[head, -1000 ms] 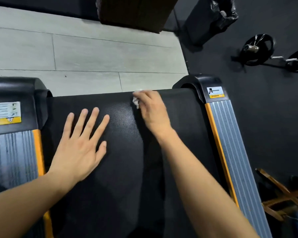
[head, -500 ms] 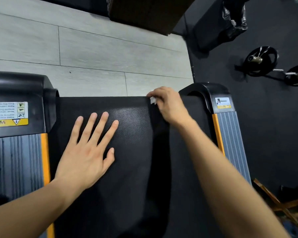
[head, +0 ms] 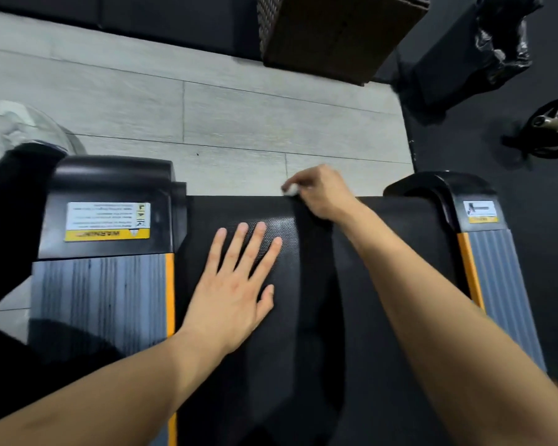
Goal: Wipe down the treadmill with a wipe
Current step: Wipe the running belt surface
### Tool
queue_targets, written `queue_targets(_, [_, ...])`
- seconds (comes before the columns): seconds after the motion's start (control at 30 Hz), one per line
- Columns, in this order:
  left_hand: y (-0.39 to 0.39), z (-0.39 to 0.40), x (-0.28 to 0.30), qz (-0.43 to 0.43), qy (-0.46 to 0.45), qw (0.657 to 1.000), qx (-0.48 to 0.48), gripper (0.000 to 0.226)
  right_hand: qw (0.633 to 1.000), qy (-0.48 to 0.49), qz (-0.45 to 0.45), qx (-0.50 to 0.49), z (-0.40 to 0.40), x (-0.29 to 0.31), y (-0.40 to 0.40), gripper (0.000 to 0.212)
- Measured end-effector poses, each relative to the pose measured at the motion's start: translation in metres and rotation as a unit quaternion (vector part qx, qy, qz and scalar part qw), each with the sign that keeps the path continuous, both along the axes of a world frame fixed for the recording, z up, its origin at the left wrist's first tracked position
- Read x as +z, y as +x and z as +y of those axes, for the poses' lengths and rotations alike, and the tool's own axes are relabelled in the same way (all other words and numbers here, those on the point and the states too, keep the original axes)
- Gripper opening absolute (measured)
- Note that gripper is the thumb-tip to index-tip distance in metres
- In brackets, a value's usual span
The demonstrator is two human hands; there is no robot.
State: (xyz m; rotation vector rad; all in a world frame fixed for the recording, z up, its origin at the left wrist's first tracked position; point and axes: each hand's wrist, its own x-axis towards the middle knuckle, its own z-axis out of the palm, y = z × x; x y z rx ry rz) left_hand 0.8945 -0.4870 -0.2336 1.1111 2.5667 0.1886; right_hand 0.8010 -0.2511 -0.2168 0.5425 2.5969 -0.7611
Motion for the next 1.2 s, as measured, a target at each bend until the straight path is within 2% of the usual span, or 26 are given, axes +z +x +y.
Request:
queue_targets(0.1, [-0.005,0.0,0.015,-0.001,-0.033,0.999,-0.009,0.068,0.996,-0.059,0.036,0.06,-0.041,-0.001,-0.008,0.015])
queue_targets(0.17, [-0.012,-0.005,0.027,-0.005,-0.084,0.995,-0.049,0.073,0.996,-0.034,0.049,0.059,-0.028,-0.001,0.002,0.015])
queue_targets(0.23, [-0.018,-0.019,0.039,-0.007,-0.131,0.988,-0.086,0.079,0.997,0.062,0.046,-0.003,0.004,0.005,0.019,0.018])
queue_targets(0.3, [-0.019,-0.034,0.043,-0.016,-0.158,0.982,-0.102,0.083,0.981,0.149,0.052,-0.111,0.035,0.009,0.042,0.021])
queue_targets(0.37, [-0.016,-0.044,0.05,-0.014,-0.179,0.978,-0.111,0.084,0.97,0.156,0.081,-0.167,0.022,0.005,0.052,0.025])
queue_targets(0.43, [-0.013,-0.044,0.055,-0.014,-0.188,0.975,-0.114,0.08,0.978,0.088,0.133,-0.132,-0.029,-0.005,0.046,0.027])
queue_targets(0.5, [-0.01,-0.041,0.06,-0.013,-0.184,0.977,-0.112,0.073,0.982,-0.001,0.187,-0.037,-0.091,-0.007,0.04,0.028])
queue_targets(0.57, [-0.005,-0.044,0.062,-0.004,-0.189,0.976,-0.11,0.068,0.972,-0.048,0.223,0.046,-0.133,0.001,0.043,0.029])
queue_targets(0.63, [0.0,-0.05,0.062,0.0,-0.204,0.972,-0.116,0.068,0.963,-0.034,0.247,0.106,-0.129,0.006,0.053,0.031])
queue_targets(0.67, [0.0,-0.052,0.062,0.001,-0.209,0.971,-0.12,0.069,0.958,0.003,0.262,0.114,-0.111,0.005,0.059,0.03])
queue_targets(0.73, [0.0,-0.053,0.062,0.006,-0.204,0.971,-0.124,0.069,0.952,0.11,0.278,0.06,-0.058,-0.001,0.07,0.022])
queue_targets(0.8, [0.001,-0.052,0.061,0.009,-0.196,0.973,-0.121,0.069,0.946,0.197,0.252,-0.056,-0.007,0.0,0.086,0.026])
queue_targets(0.87, [0.003,-0.051,0.058,0.016,-0.196,0.973,-0.118,0.069,0.933,0.212,0.22,-0.19,0.016,0.005,0.102,0.031])
queue_targets(0.93, [0.005,-0.05,0.056,0.018,-0.198,0.973,-0.115,0.07,0.921,0.187,0.239,-0.244,-0.003,0.004,0.106,0.034])
queue_targets(1.0, [0.005,-0.051,0.056,0.017,-0.2,0.973,-0.114,0.072,0.933,0.111,0.285,-0.19,-0.052,-0.001,0.097,0.036])
queue_targets(1.1, [0.005,-0.055,0.056,0.03,-0.199,0.972,-0.124,0.073,0.954,-0.006,0.301,0.003,-0.122,-0.007,0.081,0.028])
queue_targets(1.2, [0.005,-0.057,0.055,0.038,-0.203,0.969,-0.136,0.072,0.948,-0.012,0.284,0.139,-0.131,-0.004,0.067,0.025])
